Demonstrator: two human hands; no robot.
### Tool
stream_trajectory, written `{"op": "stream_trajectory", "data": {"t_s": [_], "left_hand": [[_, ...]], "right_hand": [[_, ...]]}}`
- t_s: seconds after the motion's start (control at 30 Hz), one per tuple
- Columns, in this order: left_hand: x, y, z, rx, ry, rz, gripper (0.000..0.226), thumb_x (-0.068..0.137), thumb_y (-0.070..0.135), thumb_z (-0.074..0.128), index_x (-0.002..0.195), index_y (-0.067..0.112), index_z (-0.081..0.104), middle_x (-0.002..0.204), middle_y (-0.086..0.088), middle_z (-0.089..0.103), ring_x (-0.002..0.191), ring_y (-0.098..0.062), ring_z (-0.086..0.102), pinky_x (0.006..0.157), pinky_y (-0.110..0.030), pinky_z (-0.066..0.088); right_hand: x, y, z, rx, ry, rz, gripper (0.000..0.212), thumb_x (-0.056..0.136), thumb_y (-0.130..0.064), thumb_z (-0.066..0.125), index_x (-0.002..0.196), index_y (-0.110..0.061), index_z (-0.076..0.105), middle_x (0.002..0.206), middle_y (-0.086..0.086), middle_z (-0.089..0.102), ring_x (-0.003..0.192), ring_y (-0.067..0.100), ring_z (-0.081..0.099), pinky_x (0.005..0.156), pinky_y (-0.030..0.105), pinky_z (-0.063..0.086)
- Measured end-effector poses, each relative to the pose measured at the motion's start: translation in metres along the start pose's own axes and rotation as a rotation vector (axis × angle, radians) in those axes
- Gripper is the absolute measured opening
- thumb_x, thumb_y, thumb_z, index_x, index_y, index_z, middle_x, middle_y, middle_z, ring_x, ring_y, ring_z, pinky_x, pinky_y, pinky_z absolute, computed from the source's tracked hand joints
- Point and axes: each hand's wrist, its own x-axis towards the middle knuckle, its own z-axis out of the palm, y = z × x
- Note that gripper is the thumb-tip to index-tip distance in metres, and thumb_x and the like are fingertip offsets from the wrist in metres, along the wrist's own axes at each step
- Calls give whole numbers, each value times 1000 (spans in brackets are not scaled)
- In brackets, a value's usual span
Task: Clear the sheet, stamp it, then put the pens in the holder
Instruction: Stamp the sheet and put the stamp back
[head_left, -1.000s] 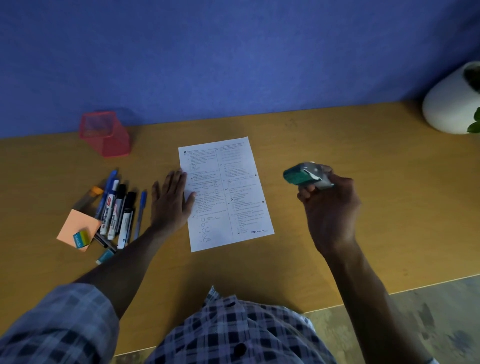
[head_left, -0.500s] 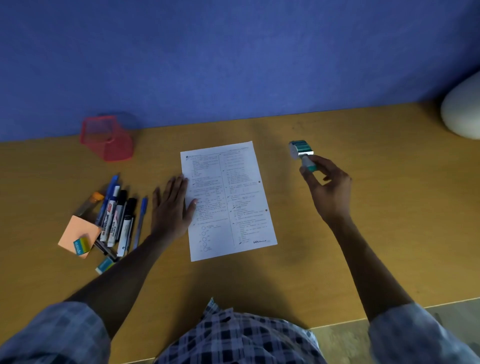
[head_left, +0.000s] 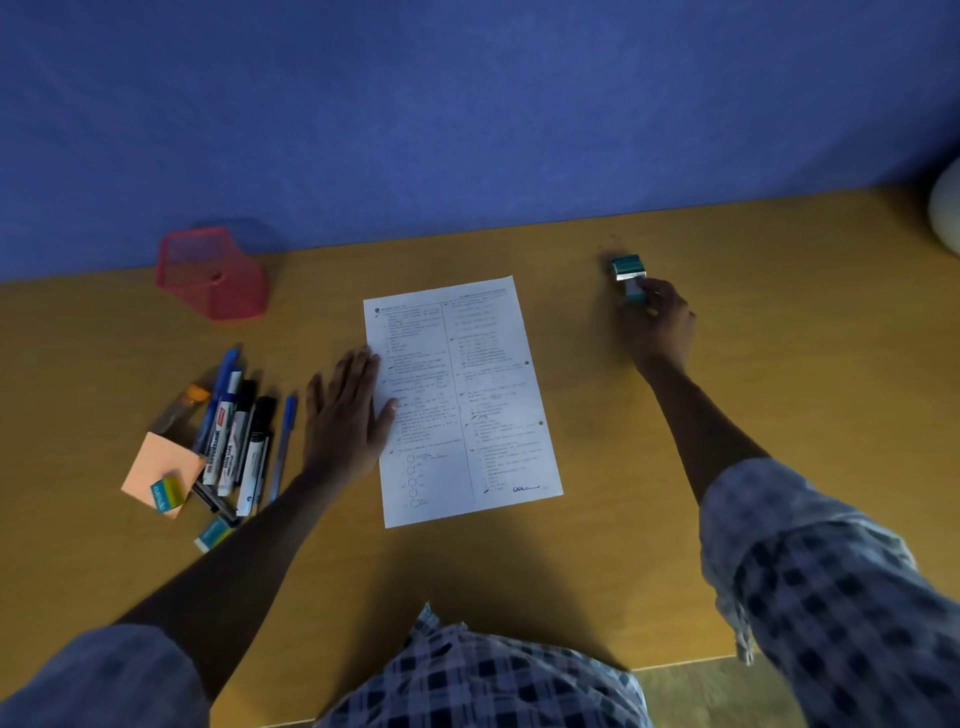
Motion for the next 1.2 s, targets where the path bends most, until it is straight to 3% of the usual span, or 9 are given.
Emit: {"op": "stream_trajectory", "data": {"t_s": [0.07, 0.2, 0.3, 0.57, 0.83, 1.0, 1.1, 1.2], "left_hand": [[0, 0, 0, -4, -1, -2, 67, 98, 55, 22, 153, 18, 21, 163, -1, 18, 151, -18, 10, 119, -55, 11], [0, 1, -1, 8, -7, -2, 67, 97, 55, 22, 153, 17, 20, 163, -1, 17, 151, -18, 9, 120, -54, 11], [0, 0, -1, 13, -5, -4, 67, 98, 54, 24, 153, 17, 21, 163, -1, 17, 151, -17, 10, 120, -54, 11], [1, 0, 0, 23, -7, -4, 66, 98, 53, 26, 153, 18, 20, 163, 0, 18, 151, -17, 11, 120, -55, 13], [1, 0, -1, 16, -9, -1, 66, 99, 54, 22, 153, 17, 21, 162, -2, 21, 150, -19, 15, 119, -55, 15], [1, -1, -1, 5, -28, -1, 66, 98, 54, 19, 153, 17, 21, 162, -2, 21, 150, -21, 16, 117, -56, 16], [2, -1, -3, -4, -49, -5, 68, 97, 56, 17, 153, 16, 20, 162, -3, 20, 150, -21, 15, 118, -57, 15], [3, 0, -5, -11, -61, -9, 70, 97, 56, 15, 154, 16, 18, 162, -3, 19, 151, -21, 13, 118, -57, 14]], "right_hand": [[8, -2, 6, -38, -13, -9, 30, 88, -23, 62, 117, -16, 66, 116, 8, 72, 108, 27, 67, 92, 46, 53], [19, -7, 13, -88, 19, -56, 32, 89, -27, 60, 119, -18, 67, 116, 7, 72, 107, 27, 66, 88, 37, 54], [28, -10, 19, -93, 25, -57, 32, 91, -32, 58, 119, -18, 67, 116, 8, 72, 107, 28, 66, 88, 40, 55], [40, -11, 26, -156, 31, -88, 34, 91, -25, 61, 124, -16, 62, 120, 9, 69, 111, 28, 65, 90, 42, 55], [34, -9, 20, -127, 18, -24, 63, 87, -24, 65, 144, -13, 39, 139, 11, 52, 123, 31, 54, 97, 47, 50], [3, -1, 12, -160, -39, -91, 59, 86, -19, 62, 141, -10, 42, 139, 11, 49, 119, 31, 54, 93, 39, 48], [-31, 4, 8, -117, -144, -245, 52, 91, -36, 56, 135, -10, 48, 136, 12, 52, 119, 29, 55, 97, 45, 50], [-64, 10, 12, -160, -350, -436, 55, 90, -41, 53, 138, -15, 51, 146, 10, 46, 136, 29, 42, 109, 54, 37]]}}
